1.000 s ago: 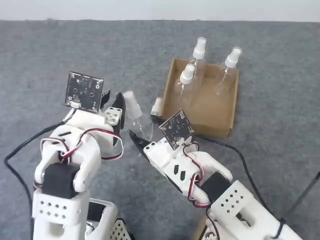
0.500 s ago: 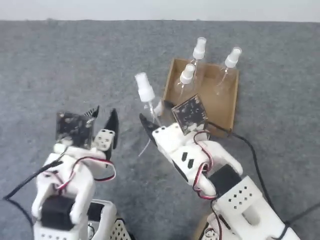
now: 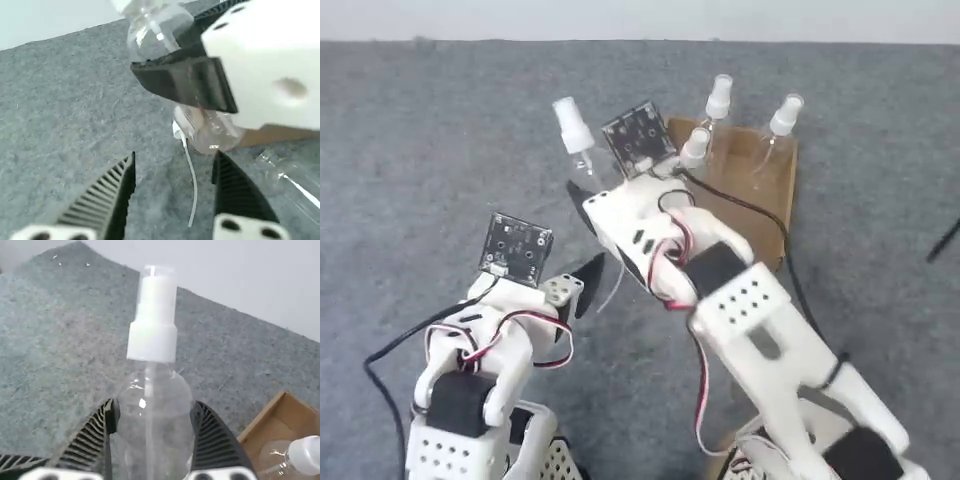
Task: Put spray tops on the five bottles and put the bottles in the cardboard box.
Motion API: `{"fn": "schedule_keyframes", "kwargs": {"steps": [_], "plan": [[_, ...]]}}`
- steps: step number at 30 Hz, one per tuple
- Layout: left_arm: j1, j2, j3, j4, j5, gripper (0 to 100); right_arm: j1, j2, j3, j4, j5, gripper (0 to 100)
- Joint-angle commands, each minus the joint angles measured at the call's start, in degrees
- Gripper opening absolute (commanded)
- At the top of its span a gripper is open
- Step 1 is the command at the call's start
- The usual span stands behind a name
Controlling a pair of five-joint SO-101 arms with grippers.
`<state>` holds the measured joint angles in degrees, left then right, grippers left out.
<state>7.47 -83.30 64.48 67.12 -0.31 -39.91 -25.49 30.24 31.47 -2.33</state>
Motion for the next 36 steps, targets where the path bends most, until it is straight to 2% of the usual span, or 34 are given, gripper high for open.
{"fn": "schedule_keyframes", "kwargs": {"steps": [1, 3, 8, 10, 15, 30, 36], "plan": [[0.18, -1.14, -0.22, -1.76, 1.41, 32, 0.13, -0.22, -7.38, 2.86, -0.53, 0.6], [0.18, -1.05, 0.22, -2.81, 1.67, 32, 0.13, -1.1, -7.74, 4.7, -0.53, 0.6], [0.18, -1.05, 6.81, -13.36, 3.08, 32, 0.04, -6.99, -7.38, 10.86, -0.53, 0.6], [0.18, -1.05, 7.96, -15.21, 3.08, 32, -0.75, -9.19, -7.3, 14.29, -0.53, 0.6], [0.18, -1.05, 7.87, -15.12, 3.34, 32, -1.01, -13.23, -7.3, 18.59, -0.62, 0.6], [0.18, -1.05, 8.04, -15.03, 3.34, 32, -0.57, -25.45, 3.52, 19.47, -0.44, 0.6], [0.18, -0.88, 8.04, -15.3, 3.34, 32, -0.57, -28.26, 4.22, 24.22, -0.35, 0.6]]}}
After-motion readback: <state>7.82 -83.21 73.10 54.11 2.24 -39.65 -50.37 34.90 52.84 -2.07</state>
